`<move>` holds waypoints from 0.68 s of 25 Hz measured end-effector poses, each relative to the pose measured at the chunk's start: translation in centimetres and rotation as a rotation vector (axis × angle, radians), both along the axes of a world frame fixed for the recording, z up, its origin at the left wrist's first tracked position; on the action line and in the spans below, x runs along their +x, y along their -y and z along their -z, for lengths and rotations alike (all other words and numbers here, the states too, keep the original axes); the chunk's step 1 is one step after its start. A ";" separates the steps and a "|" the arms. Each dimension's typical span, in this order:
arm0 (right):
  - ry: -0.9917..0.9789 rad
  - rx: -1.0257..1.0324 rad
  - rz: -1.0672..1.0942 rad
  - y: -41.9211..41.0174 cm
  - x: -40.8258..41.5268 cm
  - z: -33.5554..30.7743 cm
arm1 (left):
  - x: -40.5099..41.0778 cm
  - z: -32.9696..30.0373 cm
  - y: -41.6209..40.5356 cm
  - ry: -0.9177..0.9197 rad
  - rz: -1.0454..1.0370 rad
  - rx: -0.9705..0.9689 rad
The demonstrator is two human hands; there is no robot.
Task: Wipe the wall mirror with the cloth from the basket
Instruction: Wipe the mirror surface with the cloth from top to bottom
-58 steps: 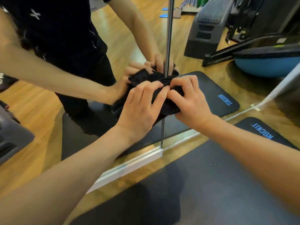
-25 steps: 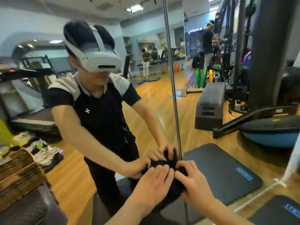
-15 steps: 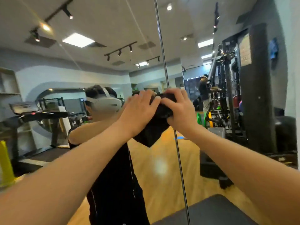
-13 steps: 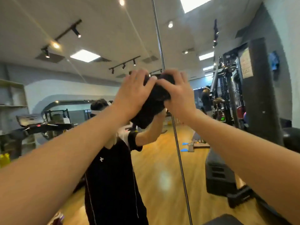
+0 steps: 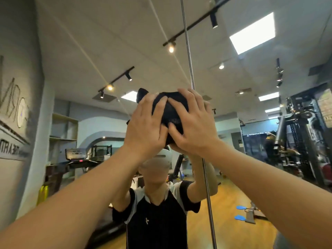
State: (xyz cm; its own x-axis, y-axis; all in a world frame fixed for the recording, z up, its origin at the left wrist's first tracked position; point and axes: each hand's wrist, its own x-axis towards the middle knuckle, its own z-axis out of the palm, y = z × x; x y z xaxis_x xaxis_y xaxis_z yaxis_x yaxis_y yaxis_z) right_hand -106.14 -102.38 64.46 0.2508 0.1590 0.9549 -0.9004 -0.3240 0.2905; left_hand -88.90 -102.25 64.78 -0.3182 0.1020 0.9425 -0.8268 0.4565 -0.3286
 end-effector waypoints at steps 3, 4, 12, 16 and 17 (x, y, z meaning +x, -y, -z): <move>0.064 -0.099 -0.050 1.1 0.3 0.2 | 0.0 0.1 0.3 0.018 -0.026 0.012; 0.078 -0.119 -0.051 1.3 0.5 0.1 | 0.1 0.1 0.5 0.028 -0.039 0.002; 0.286 -0.239 0.004 1.2 3.2 -0.9 | -0.2 -0.9 1.0 0.135 -0.020 -0.119; 0.230 -0.234 0.080 1.8 1.5 -5.5 | -1.0 -6.5 1.6 0.174 -0.002 -0.083; 0.241 -0.237 0.081 1.9 0.9 -7.6 | -1.6 -8.8 1.7 0.182 -0.004 -0.089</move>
